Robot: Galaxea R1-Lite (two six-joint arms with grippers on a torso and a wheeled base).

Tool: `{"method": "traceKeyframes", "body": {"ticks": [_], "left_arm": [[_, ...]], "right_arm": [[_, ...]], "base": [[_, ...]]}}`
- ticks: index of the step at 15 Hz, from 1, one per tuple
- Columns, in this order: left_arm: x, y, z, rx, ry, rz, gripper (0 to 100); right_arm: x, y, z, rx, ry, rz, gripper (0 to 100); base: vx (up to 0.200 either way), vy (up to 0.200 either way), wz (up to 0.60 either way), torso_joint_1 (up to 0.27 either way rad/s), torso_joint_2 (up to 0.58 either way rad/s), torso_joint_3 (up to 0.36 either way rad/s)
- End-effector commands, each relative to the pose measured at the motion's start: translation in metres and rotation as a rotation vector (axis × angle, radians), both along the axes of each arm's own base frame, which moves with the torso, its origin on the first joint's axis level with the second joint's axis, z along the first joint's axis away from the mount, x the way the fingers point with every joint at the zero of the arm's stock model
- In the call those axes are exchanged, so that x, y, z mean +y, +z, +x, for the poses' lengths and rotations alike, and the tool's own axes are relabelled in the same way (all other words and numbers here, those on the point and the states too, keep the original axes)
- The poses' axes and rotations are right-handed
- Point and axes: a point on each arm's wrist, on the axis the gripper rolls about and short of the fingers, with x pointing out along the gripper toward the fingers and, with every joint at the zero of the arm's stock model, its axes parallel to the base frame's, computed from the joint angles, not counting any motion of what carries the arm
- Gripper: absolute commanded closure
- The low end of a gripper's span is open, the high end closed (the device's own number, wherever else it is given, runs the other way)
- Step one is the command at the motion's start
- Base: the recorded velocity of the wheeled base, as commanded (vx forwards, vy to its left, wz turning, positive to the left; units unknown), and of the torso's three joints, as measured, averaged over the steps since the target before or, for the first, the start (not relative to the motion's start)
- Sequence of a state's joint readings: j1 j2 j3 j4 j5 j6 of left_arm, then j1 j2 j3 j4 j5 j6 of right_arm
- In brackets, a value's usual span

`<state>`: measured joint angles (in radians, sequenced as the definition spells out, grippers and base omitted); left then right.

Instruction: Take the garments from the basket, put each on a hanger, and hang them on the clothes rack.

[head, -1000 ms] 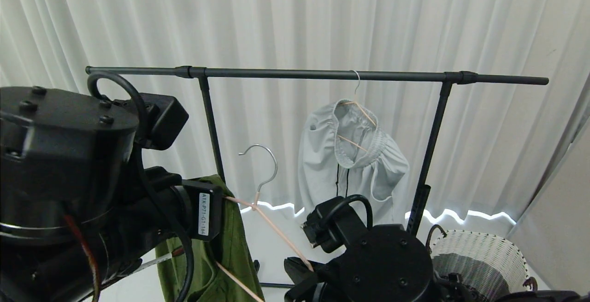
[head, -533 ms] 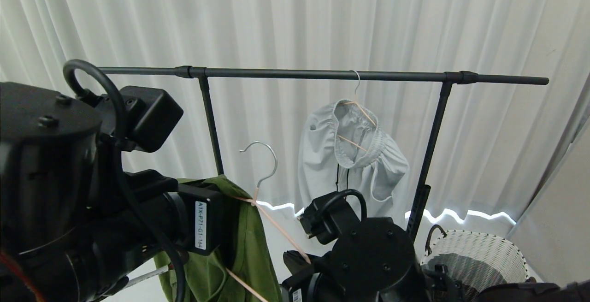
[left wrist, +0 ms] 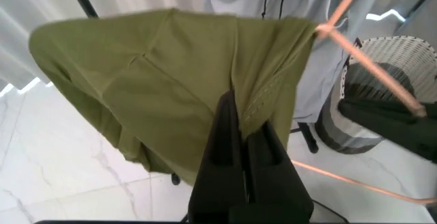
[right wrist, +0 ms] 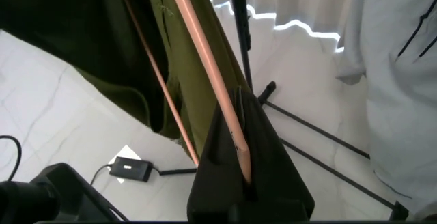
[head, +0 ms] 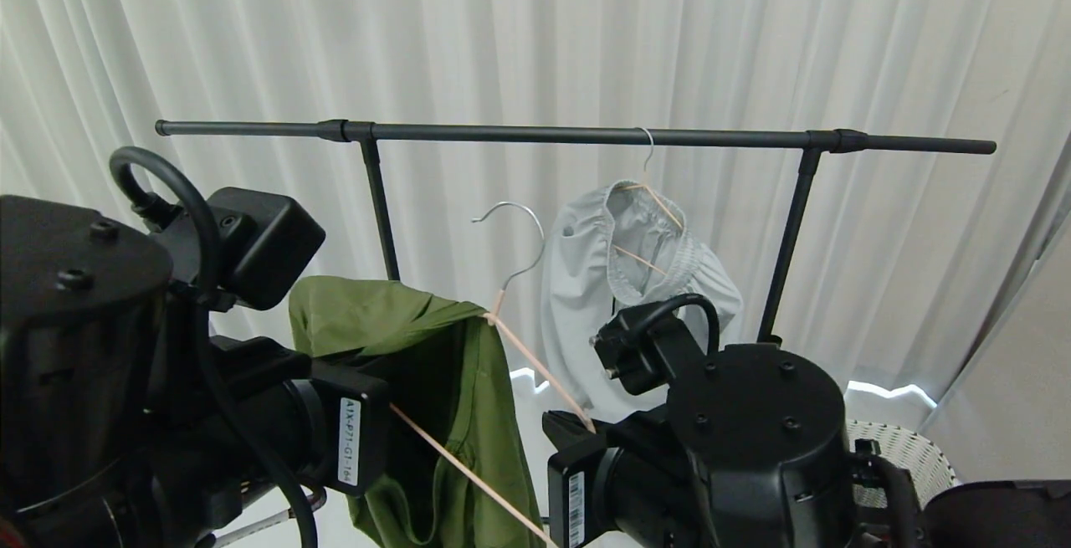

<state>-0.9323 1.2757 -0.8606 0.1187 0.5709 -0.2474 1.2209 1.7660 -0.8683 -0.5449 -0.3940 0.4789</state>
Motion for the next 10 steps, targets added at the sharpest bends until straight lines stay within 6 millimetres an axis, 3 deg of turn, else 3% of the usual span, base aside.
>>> {"method": "traceKeyframes", "body": {"ticks": [1,4,5,10], "left_arm": [[0.000,0.001,0.000,-0.004,-0.001,-0.005,100],[-0.002,0.001,-0.004,-0.005,-0.025,-0.006,100],[-0.003,0.001,-0.005,-0.003,-0.033,-0.005,0],[0.002,0.000,-0.010,-0.006,-0.039,-0.008,0]], "right_arm": [[-0.006,0.011,-0.002,-0.021,0.002,0.027,100],[-0.005,0.017,-0.004,-0.059,0.015,0.042,100],[-0.006,0.018,-0.004,-0.071,0.013,0.042,100],[-0.016,0.021,-0.008,-0.131,0.022,0.023,100]], "base": [[0.000,0.000,0.00,0.000,0.00,0.000],[0.000,0.000,0.00,0.000,0.00,0.000],[0.000,0.000,0.00,0.000,0.00,0.000],[0.000,0.000,0.00,0.000,0.00,0.000]]}}
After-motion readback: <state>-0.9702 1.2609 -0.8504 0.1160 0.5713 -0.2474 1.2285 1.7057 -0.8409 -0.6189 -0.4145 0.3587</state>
